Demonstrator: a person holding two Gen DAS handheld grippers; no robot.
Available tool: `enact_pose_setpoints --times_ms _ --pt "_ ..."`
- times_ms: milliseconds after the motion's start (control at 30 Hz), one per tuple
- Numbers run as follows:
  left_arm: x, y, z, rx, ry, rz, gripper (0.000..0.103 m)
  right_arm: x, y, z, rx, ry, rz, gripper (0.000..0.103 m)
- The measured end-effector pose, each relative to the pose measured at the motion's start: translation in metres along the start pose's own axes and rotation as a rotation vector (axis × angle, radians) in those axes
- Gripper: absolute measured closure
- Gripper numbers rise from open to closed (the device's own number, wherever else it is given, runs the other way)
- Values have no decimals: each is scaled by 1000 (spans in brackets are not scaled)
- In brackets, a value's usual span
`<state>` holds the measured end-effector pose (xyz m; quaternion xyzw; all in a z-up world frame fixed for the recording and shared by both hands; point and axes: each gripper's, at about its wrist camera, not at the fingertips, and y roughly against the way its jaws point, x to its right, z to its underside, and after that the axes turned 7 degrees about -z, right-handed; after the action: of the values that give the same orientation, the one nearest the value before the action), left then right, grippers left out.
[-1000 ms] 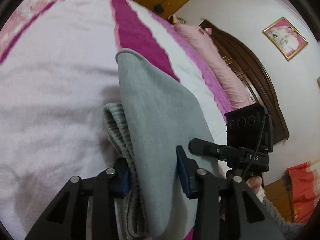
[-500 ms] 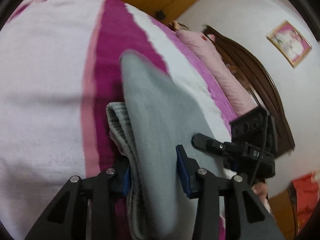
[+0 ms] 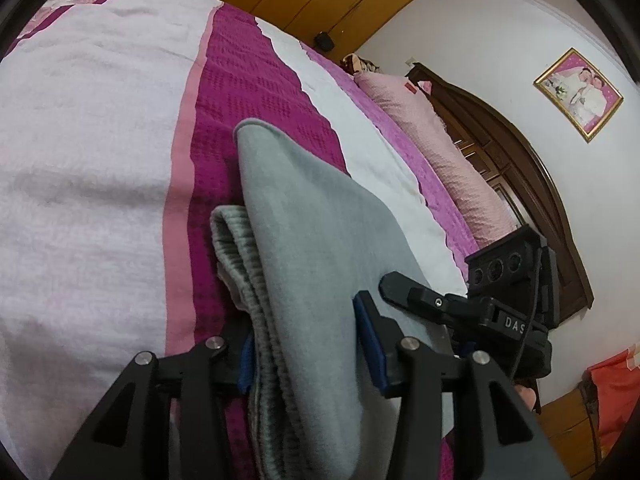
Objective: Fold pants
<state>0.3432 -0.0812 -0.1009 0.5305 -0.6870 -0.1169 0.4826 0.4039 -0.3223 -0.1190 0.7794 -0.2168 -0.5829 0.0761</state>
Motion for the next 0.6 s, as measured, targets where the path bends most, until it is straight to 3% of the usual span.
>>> enact_pose_setpoints --times_ms 100,133,267,333,433,500,600 --pt "2 7 -3 1 48 -12 37 -6 5 -1 -18 17 47 64" --pt "3 10 -4 6 47 -18 25 -12 7 -2 -11 47 83 59" --pt "20 34 -7 66 -78 -172 18 -36 25 -1 118 203 268 27" --pt "35 53 -6 145 -187 -227 10 -48 39 2 200 250 321 24" --pt "54 85 6 320 -298 -307 0 -76 73 21 438 392 252 17" --pt "60 94 23 383 -359 -357 0 -90 86 39 523 477 243 7" --pt "63 98 53 420 -438 -357 0 -109 91 69 523 570 276 4"
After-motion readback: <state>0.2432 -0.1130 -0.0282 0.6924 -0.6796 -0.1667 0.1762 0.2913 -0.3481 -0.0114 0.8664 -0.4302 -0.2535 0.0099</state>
